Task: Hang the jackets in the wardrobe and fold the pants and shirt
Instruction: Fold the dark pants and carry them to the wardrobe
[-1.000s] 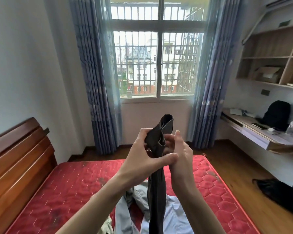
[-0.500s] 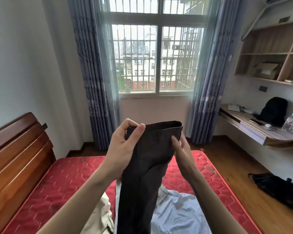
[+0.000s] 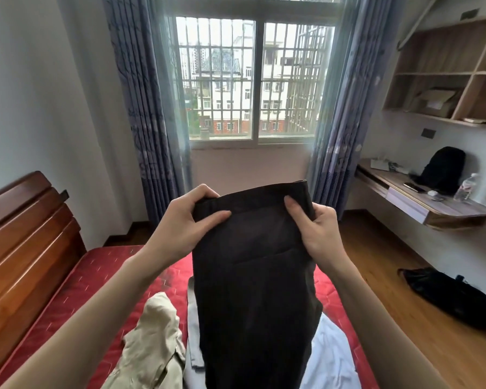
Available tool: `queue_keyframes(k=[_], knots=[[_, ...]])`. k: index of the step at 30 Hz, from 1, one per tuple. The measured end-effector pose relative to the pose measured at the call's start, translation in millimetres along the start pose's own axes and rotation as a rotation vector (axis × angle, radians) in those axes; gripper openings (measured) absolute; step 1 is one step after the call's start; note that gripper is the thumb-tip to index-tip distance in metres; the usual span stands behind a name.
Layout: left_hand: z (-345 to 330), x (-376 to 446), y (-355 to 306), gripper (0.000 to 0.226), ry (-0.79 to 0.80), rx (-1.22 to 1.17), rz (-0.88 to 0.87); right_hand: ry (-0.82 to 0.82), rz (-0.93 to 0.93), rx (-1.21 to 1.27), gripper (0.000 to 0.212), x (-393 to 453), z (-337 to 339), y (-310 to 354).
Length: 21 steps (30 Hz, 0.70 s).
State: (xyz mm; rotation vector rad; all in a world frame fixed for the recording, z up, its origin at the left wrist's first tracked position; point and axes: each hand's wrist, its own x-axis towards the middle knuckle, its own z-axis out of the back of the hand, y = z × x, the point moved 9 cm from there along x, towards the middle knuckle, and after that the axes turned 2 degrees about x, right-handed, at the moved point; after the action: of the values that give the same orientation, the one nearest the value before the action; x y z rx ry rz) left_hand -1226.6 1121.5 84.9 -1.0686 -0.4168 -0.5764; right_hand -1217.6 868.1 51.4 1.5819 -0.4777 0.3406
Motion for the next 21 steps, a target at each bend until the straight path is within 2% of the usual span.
queue_keyframes(k=[4,6,8,11,16,19,21], knots=[[-17,11,-16,0.013,0.009,-0.029,-0.036,-0.049,0.051,-0.074,0.030,-4,22,26],[-32,15,-27,0.026,0.042,-0.104,-0.056,-0.108,0.090,-0.114,0.022,-5,39,40],[-51,18,-34,0.044,0.106,-0.125,-0.072,-0.184,0.104,-0.159,0.022,-7,60,51],[-78,21,-43,0.035,0.143,-0.058,-0.123,-0.265,0.115,-0.239,0.027,-11,92,63],[-128,35,-57,0.015,0.166,-0.136,-0.108,-0.237,0.127,-0.287,0.017,-20,143,81],[-164,50,-72,0.013,0.180,-0.148,-0.102,-0.153,0.103,-0.310,0.005,-17,182,84],[-192,61,-84,0.015,0.203,-0.155,-0.088,-0.089,0.095,-0.304,0.007,-11,211,86]])
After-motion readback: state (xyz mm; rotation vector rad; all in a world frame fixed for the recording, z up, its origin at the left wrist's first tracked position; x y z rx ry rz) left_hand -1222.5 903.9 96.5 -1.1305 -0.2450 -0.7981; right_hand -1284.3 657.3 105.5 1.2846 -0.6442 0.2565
